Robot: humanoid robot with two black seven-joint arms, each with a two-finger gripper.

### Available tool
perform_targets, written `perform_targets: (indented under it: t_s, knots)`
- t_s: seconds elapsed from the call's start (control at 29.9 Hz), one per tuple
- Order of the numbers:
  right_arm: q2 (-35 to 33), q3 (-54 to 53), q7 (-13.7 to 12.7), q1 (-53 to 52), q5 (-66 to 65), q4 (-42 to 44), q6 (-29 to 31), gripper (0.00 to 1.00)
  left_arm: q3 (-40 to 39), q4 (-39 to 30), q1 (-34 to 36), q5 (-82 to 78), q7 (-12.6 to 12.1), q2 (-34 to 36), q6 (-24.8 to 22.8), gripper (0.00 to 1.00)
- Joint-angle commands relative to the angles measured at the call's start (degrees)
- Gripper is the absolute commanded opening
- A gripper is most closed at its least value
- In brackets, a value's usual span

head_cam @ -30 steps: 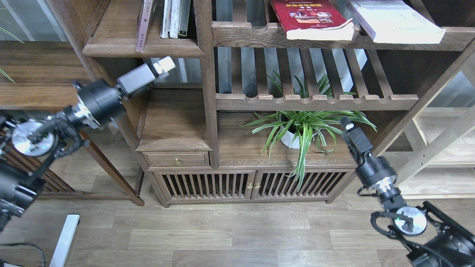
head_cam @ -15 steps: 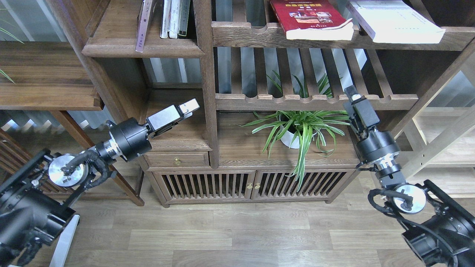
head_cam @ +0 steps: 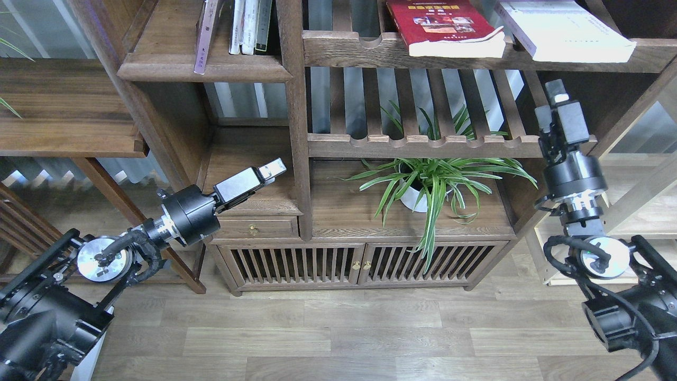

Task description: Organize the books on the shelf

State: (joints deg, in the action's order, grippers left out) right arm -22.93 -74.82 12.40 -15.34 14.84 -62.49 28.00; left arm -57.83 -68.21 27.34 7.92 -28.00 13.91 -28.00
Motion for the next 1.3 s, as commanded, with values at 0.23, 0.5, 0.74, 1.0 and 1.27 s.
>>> perform_targets:
  t_s: [0.23,0.5,0.74,1.0,1.27]
  knots:
    - [-0.09,0.02,-0.18,-5.39,-0.07,2.54,0.0,0.99,-0.09,0.0,-0.01,0.08,0.0,0.24,0.0,0.95]
    - [-0.09,-0.06,-0.18,-8.3,0.02,4.39,0.0,0.99,-0.88,0.0,-0.97,0.52,0.0,0.5,0.0,0.98]
    - [-0.01,0.64,-0.18,-8.91,-0.07,5.1,0.0,0.99,-1.06,0.0,-1.68,0.61,0.0,0.5,0.0,0.98]
    - [-0.01,0.9,-0.18,-9.09,-0.51,6.59,0.0,0.99,-1.06,0.0,-2.64,0.61,0.0,0.5,0.0,0.98]
    - [0.08,0.82,-0.18,-10.32,-0.6,9.4,0.0,0.99,-0.97,0.09,-3.35,0.61,0.0,0.5,0.0,0.98]
